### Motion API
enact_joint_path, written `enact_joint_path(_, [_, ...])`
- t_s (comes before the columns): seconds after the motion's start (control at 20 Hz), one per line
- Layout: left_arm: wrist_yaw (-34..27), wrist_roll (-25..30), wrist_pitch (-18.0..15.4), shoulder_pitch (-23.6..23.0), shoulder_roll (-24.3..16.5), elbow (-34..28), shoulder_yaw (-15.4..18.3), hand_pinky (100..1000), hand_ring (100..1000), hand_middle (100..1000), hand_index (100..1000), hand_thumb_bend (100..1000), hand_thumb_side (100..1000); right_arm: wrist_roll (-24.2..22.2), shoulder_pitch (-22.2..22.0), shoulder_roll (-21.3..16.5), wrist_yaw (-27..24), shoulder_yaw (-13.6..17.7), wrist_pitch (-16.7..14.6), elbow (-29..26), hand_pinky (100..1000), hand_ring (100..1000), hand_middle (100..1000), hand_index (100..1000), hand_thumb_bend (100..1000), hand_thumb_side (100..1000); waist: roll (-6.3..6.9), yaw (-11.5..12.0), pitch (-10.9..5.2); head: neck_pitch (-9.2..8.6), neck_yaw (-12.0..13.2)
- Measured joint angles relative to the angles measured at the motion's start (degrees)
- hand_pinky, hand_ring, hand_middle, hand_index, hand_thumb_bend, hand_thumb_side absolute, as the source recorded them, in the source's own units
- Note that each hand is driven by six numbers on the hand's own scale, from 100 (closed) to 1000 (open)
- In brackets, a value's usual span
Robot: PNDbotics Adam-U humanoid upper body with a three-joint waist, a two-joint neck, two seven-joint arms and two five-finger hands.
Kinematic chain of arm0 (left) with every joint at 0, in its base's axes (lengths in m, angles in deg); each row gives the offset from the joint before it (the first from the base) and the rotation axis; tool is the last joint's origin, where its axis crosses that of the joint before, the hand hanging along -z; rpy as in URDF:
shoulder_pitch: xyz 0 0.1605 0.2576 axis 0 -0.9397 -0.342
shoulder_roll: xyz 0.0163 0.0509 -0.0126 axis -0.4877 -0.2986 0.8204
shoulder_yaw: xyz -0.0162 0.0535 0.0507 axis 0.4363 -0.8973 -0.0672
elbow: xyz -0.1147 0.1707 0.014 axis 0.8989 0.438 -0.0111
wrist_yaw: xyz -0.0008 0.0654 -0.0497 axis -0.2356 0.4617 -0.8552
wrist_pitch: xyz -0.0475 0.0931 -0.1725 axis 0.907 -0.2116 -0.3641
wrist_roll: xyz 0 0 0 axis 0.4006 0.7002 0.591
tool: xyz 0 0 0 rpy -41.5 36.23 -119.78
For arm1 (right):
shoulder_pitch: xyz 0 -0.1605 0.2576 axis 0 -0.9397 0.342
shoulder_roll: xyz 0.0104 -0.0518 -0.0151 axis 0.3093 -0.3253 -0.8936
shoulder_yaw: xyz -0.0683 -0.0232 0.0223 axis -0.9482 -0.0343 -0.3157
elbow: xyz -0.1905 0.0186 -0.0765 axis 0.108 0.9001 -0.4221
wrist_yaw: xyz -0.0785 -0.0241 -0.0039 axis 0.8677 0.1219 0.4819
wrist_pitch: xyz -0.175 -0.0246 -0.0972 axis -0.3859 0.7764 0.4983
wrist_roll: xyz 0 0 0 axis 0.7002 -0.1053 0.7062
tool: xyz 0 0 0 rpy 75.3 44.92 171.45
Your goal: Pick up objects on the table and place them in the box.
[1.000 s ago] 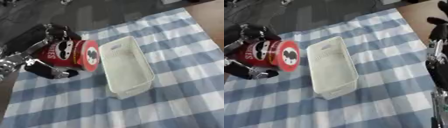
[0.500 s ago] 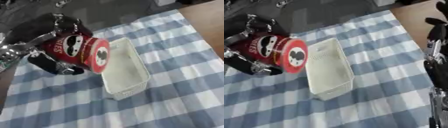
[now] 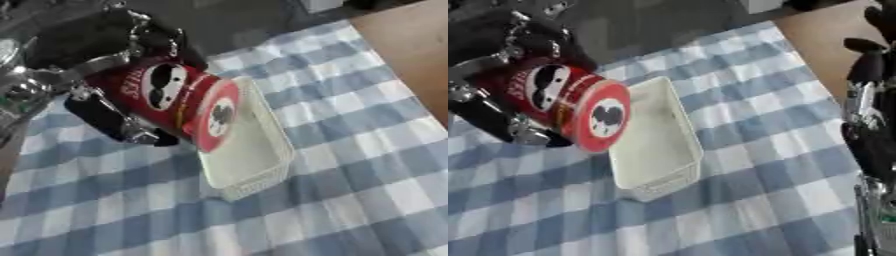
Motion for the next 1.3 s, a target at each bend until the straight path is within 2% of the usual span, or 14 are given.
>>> enact_joint_path(0.25, [-0.6,1.9,-0.4,2.5,1.4,0.0,-1.6,100,100,131,250,106,100,-0.1,0.7,0.0,0.1,0.0,-0.1,0.4,769,908,926,911,100,519,0.04,-1.7,0.40,-0.09,0.4])
enact_joint_path(0.35, [0.0,3.0,-0.5,3.2,1.6,0.0,-2.0,100,100,138,252,192,100,-0.1,1.0,0.0,0.1,0.0,-0.2,0.4,769,909,926,911,100,518,0.29,-2.3,0.57,-0.32,0.6])
enact_joint_path(0.6, [6.5,5.8,-1.4,4.1,2.5,1.0,-2.5,100,100,145,252,270,100,-0.2,1.2,0.0,0.0,0.0,-0.3,0.7,770,909,926,911,100,516,0.75,-3.6,0.94,-0.54,1.0])
enact_joint_path(0.95, [15.8,5.9,-3.5,5.7,4.5,7.3,-2.7,100,100,155,253,375,100,-0.2,2.0,-0.1,0.0,0.0,-0.3,0.8,770,910,926,912,100,515,1.14,-4.0,1.22,-0.57,1.3])
enact_joint_path(1.2, [21.2,5.5,-5.2,7.0,5.9,11.4,-2.8,100,100,159,255,397,100,-0.2,2.0,-0.1,0.0,0.0,-0.3,0.8,770,910,926,912,100,515,1.14,-4.0,1.22,-0.56,1.5])
enact_joint_path(1.3, [22.4,5.3,-5.7,7.2,6.0,12.3,-3.0,100,100,165,259,380,100,-0.2,2.0,-0.1,0.0,0.0,-0.3,0.8,770,910,927,912,100,515,1.14,-4.0,1.22,-0.54,1.5])
